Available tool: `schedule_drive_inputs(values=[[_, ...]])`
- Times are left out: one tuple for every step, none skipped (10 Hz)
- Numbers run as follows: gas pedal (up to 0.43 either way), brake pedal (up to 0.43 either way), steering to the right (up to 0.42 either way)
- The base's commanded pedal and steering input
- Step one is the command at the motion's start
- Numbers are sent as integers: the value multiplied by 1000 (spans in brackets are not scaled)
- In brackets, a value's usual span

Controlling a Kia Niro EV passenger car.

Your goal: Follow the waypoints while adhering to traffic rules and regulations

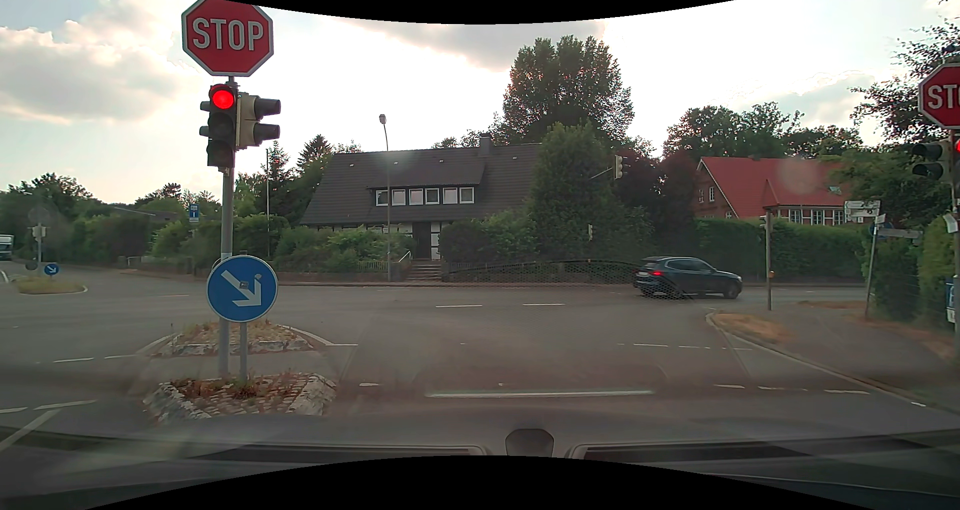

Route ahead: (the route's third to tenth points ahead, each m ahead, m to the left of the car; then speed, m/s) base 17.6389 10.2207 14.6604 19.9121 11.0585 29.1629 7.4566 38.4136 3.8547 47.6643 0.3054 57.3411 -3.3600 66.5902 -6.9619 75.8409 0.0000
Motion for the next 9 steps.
schedule_drive_inputs(values=[[0, 250, -5], [0, 250, -5], [0, 250, -5], [0, 250, -5], [0, 250, -6], [0, 250, -5], [0, 250, -5], [0, 250, -6], [0, 250, -5]])
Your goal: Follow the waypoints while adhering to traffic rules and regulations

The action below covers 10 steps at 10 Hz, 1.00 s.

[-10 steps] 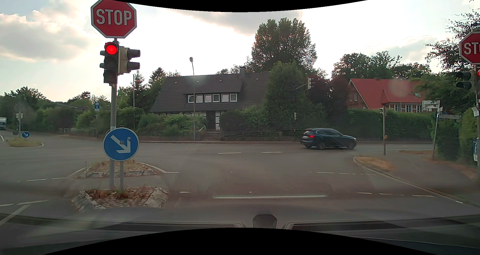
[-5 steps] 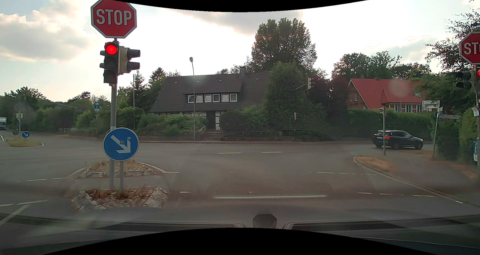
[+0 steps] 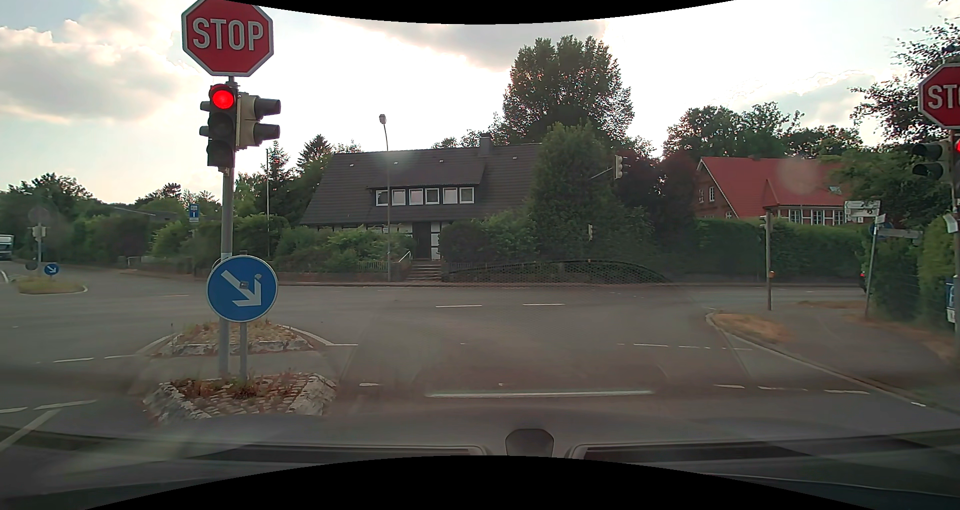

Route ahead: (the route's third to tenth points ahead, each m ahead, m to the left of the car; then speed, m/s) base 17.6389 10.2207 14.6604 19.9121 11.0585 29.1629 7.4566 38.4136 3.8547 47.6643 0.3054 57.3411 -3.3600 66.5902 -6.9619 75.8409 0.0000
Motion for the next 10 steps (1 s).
schedule_drive_inputs(values=[[0, 250, -6], [0, 250, -5], [0, 250, -5], [0, 250, -5], [0, 250, -5], [0, 250, -5], [0, 250, -5], [0, 250, -5], [0, 250, -5], [0, 250, -5]])
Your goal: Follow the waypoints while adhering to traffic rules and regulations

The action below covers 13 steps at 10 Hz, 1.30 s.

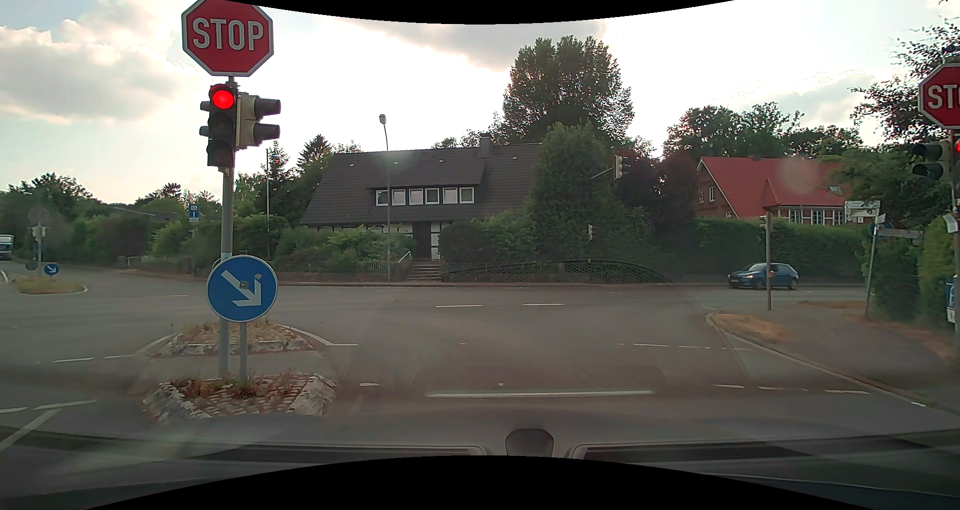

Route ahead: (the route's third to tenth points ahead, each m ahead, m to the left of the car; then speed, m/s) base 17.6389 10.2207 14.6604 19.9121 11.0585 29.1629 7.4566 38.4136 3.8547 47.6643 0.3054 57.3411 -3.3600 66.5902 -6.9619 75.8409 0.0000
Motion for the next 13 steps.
schedule_drive_inputs(values=[[0, 250, -5], [0, 250, -5], [0, 250, -5], [0, 250, -5], [0, 250, -5], [0, 250, -5], [0, 250, -5], [0, 250, -5], [0, 250, -5], [0, 250, -6], [0, 250, -6], [0, 250, -6], [0, 250, -5]])
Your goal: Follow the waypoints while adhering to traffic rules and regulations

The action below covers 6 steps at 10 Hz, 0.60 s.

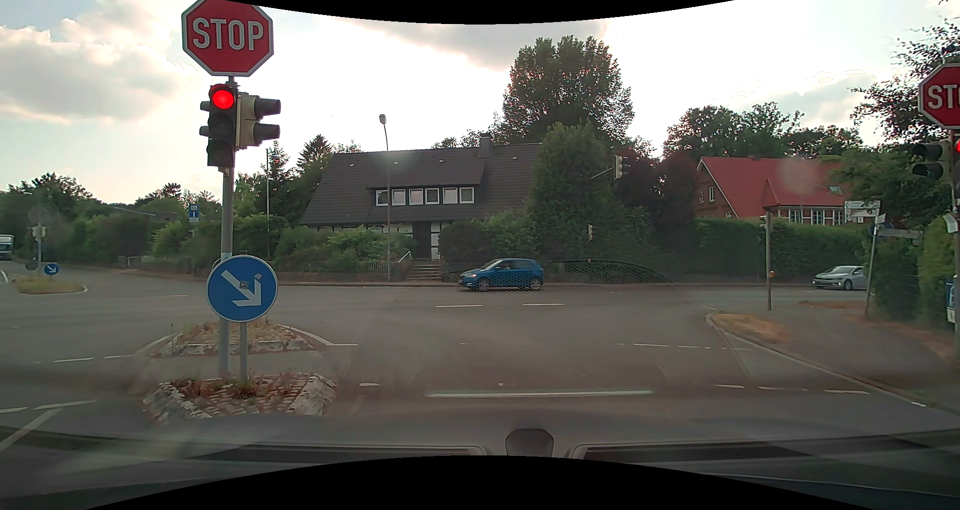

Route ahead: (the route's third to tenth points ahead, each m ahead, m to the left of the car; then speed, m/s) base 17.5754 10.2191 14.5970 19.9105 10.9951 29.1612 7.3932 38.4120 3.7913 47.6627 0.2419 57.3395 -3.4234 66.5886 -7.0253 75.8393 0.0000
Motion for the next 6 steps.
schedule_drive_inputs(values=[[0, 250, -6], [0, 250, -5], [0, 250, -6], [0, 250, -5], [0, 250, -5], [0, 250, -5]])
